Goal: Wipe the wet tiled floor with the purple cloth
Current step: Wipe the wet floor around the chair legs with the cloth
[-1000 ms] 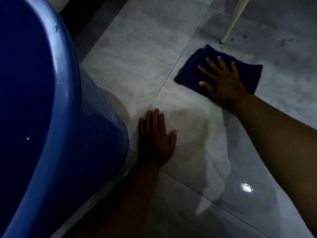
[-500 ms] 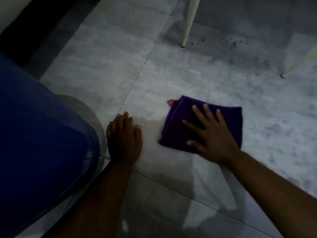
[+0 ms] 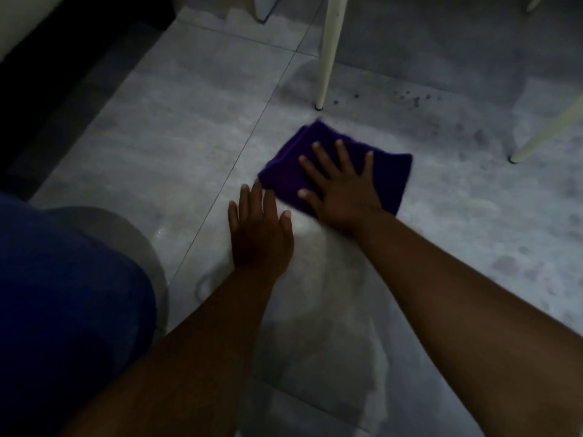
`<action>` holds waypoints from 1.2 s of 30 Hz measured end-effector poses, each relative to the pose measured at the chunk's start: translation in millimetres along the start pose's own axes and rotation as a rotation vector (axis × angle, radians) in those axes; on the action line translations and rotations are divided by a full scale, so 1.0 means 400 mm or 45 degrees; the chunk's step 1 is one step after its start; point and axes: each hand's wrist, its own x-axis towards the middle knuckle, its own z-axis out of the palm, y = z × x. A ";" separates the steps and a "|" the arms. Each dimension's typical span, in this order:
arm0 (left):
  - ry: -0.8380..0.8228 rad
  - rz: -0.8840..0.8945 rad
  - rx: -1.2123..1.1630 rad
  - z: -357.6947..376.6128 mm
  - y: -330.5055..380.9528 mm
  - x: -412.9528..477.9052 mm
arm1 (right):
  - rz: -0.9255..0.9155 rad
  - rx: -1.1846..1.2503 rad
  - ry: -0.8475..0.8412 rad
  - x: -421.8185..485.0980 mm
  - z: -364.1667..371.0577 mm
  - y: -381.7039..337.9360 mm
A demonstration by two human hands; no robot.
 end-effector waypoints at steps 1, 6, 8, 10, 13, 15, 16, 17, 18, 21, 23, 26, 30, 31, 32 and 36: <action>-0.007 0.008 0.033 0.003 -0.004 -0.003 | -0.116 -0.022 0.001 -0.009 0.008 -0.017; 0.007 0.059 0.012 0.010 -0.008 -0.006 | -0.254 -0.081 0.037 -0.074 0.017 0.133; 0.026 0.050 0.020 0.010 0.000 -0.004 | -0.046 -0.045 0.035 -0.061 -0.007 0.243; 0.038 0.047 0.035 0.011 0.005 -0.005 | 0.171 0.008 0.010 -0.011 -0.035 0.333; 0.055 0.056 0.060 0.014 0.006 -0.002 | 0.371 0.070 -0.005 0.111 -0.071 0.392; 0.047 0.046 0.061 0.013 0.008 0.001 | 0.429 0.124 -0.033 0.197 -0.094 0.379; 0.041 0.046 0.062 0.011 0.009 0.002 | 0.439 0.136 -0.048 0.232 -0.101 0.364; 0.033 0.047 0.065 0.010 0.009 0.002 | 0.431 0.135 -0.057 0.257 -0.104 0.345; 0.024 0.048 0.069 0.011 0.009 0.004 | 0.402 0.122 -0.060 0.273 -0.103 0.323; 0.023 0.045 0.067 0.011 0.006 0.007 | 0.253 0.077 -0.029 0.260 -0.087 0.248; 0.028 0.047 0.057 0.011 0.007 0.005 | 0.181 0.052 0.013 0.215 -0.069 0.206; 0.001 0.045 0.038 0.009 0.008 0.007 | 0.039 0.047 0.032 0.126 -0.047 0.156; -0.018 0.040 0.039 0.009 0.006 0.007 | -0.263 -0.005 -0.016 0.034 -0.032 0.164; -0.014 0.041 0.039 0.009 0.006 0.006 | -0.281 -0.005 -0.013 0.021 -0.032 0.177; -0.013 0.041 0.039 0.007 0.007 0.004 | -0.256 0.003 0.007 0.012 -0.031 0.184; -0.022 0.025 0.042 0.004 0.010 0.003 | -0.045 0.038 0.081 0.015 -0.020 0.130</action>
